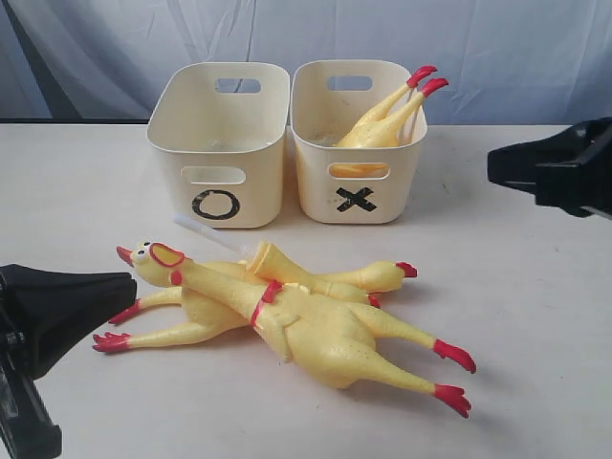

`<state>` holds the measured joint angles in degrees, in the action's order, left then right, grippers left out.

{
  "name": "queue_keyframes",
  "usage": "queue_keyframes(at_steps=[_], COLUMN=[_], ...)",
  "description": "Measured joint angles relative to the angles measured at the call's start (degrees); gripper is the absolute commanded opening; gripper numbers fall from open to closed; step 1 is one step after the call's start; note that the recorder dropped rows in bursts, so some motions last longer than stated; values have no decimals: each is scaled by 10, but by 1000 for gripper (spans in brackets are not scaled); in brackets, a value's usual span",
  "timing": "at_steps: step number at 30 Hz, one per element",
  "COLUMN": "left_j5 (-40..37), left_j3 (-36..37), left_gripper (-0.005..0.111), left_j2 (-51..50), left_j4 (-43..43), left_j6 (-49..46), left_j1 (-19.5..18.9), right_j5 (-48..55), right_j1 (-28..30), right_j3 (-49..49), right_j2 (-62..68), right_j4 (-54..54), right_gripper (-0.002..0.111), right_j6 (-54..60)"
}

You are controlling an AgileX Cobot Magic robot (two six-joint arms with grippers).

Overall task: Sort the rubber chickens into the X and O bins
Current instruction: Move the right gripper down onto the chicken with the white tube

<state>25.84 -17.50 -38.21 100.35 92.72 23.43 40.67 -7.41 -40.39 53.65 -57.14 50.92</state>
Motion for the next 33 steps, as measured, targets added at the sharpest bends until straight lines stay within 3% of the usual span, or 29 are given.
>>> queue_keyframes(at_steps=[8,16,23,27,30,33], left_j5=[9,9,10,10,10,10], left_j3=[0,0,0,0,0,0], left_gripper=[0,0,0,0,0,0], left_j2=[0,0,0,0,0,0], left_j4=[0,0,0,0,0,0], left_j6=[0,0,0,0,0,0], left_j1=[0,0,0,0,0,0], right_j5=[-3,-20,-125,-158,-165,-166], right_j1=[-14,-130,-205,-212,-214,-214], right_j3=[-70,-134,-156,-157,-157,-157], right_j2=[124,218,253,272,287,301], right_j4=[62,182,196,198,193,171], right_gripper=[-1,-1,0,17,41,57], right_j6=[52,54,54,55,56,56])
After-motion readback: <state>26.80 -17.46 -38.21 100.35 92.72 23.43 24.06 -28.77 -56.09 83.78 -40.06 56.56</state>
